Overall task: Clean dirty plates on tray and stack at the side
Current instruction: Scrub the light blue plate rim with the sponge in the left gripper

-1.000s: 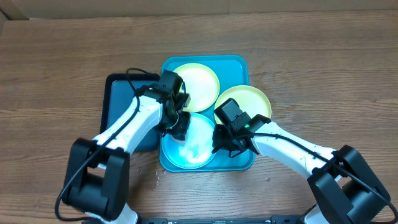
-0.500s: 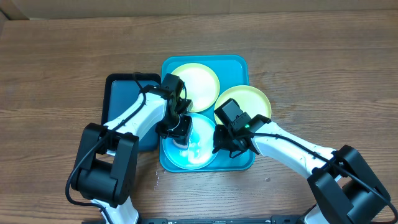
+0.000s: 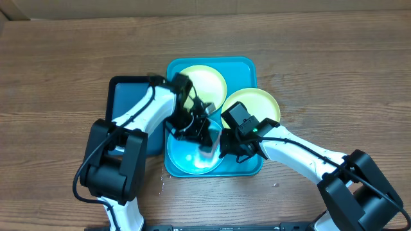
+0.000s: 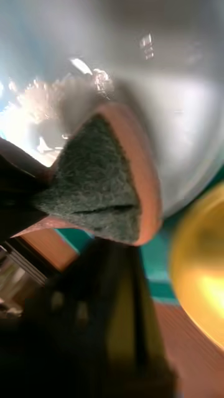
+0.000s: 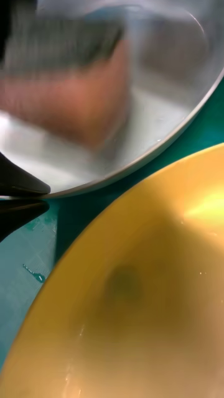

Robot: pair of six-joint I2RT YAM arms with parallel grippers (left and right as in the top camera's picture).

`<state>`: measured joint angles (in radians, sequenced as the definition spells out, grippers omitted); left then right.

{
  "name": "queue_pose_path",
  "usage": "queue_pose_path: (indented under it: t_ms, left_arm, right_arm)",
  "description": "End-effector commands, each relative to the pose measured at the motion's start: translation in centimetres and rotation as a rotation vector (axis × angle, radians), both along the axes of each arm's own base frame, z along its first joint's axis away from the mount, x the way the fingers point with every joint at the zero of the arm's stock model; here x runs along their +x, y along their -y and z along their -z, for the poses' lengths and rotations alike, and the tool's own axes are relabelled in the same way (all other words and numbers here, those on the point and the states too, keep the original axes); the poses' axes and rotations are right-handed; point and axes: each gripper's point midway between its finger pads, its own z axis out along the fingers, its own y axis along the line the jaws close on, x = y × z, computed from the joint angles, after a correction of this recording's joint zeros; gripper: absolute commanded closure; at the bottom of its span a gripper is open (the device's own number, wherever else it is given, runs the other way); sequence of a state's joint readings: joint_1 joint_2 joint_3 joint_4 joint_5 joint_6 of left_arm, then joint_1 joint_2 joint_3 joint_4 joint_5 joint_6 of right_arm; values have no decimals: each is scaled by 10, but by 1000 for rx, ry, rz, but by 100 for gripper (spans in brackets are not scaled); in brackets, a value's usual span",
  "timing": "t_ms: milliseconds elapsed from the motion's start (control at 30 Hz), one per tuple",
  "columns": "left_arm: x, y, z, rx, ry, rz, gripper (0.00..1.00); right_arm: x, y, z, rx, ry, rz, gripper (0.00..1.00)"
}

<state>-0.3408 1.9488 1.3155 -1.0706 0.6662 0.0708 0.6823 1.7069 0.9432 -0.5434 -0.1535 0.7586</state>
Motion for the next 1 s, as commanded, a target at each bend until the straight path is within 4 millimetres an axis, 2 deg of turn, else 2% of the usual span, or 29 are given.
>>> queue_pose_path:
  t_ms: [0, 100, 233, 400, 567, 733, 833, 967]
  left_arm:
    - [23, -10, -23, 71, 135, 35, 96]
    - [30, -35, -23, 245, 174, 9, 96]
    - [31, -71, -14, 478, 165, -66, 96]
    - [22, -93, 3, 608, 138, -119, 96]
    - [10, -94, 27, 596, 117, -124, 96]
    - [-10, -77, 53, 480, 62, -133, 96]
    - [-24, -61, 60, 370, 9, -137, 96]
    - [-35, -39, 55, 221, -41, -121, 96]
  right_arm:
    - [-1, -1, 1, 3, -3, -4, 95]
    - [-1, -1, 1, 4, -3, -4, 95]
    - [-1, -1, 1, 4, -3, -4, 95]
    - [-1, -1, 1, 3, -3, -4, 95]
    - [-1, -1, 1, 4, -3, -4, 95]
    - [-1, -1, 1, 4, -3, -4, 95]
    - [-1, -1, 1, 4, -3, -4, 95]
    - [-1, -2, 1, 4, -3, -4, 95]
